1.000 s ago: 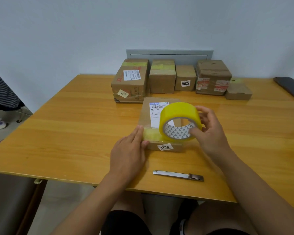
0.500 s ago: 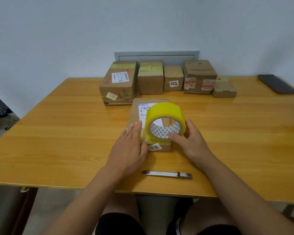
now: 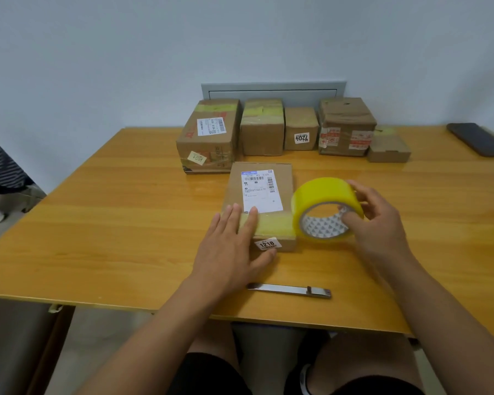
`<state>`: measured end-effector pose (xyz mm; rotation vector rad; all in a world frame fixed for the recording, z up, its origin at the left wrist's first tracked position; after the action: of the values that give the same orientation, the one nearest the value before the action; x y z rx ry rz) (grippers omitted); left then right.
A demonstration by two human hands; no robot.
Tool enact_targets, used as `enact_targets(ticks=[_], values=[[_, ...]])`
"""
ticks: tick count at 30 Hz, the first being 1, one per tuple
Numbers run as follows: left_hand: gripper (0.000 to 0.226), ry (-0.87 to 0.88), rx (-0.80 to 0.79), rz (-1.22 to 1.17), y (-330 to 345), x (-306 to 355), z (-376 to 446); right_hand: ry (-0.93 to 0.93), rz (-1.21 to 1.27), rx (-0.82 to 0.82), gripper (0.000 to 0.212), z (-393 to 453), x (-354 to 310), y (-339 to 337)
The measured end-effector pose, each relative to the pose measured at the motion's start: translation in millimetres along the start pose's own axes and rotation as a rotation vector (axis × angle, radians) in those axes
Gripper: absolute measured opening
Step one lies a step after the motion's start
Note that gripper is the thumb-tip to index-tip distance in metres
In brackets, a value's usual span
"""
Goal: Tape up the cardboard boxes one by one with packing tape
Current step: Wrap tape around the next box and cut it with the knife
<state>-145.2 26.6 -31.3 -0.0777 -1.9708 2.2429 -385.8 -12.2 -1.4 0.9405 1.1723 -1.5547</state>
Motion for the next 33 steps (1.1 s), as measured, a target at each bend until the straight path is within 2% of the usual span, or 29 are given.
enact_targets(ticks=[7,15,21,25,33], values=[[0.080,0.016,-0.018,0.040,-1.4,4.6,2.2,0.020,-0.032,-0.016,0.059,-8.5,26.4,-5.1],[0.079,0.153,-0.009,-0.003,-3.1,17.5,7.9,-0.011,-0.190,-0.047,0.073,-10.8,28.3,1.8],[0.072,0.162,-0.031,0.027,0.1,20.6,7.2,-0.117,-0.317,0.047,0.070,-15.5,15.8,2.2],[0.073,0.243,0.029,0.024,-1.6,27.7,7.5,-0.115,-0.308,0.051,0.069,-13.3,19.0,2.5],[0.072,0.269,-0.019,0.023,-0.4,38.9,8.3,-0.068,-0.248,0.014,0.069,-11.6,26.6,4.0]])
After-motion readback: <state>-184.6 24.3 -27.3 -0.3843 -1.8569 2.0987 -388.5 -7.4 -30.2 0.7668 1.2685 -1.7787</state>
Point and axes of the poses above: each hand's wrist, its own z-axis towards the middle knuckle, its own y-axis out of the palm, x = y × z, the point moved 8 cm from there along z, towards the middle knuckle, and after that the axes turned 1 degree about z, right-handed, at the moved point
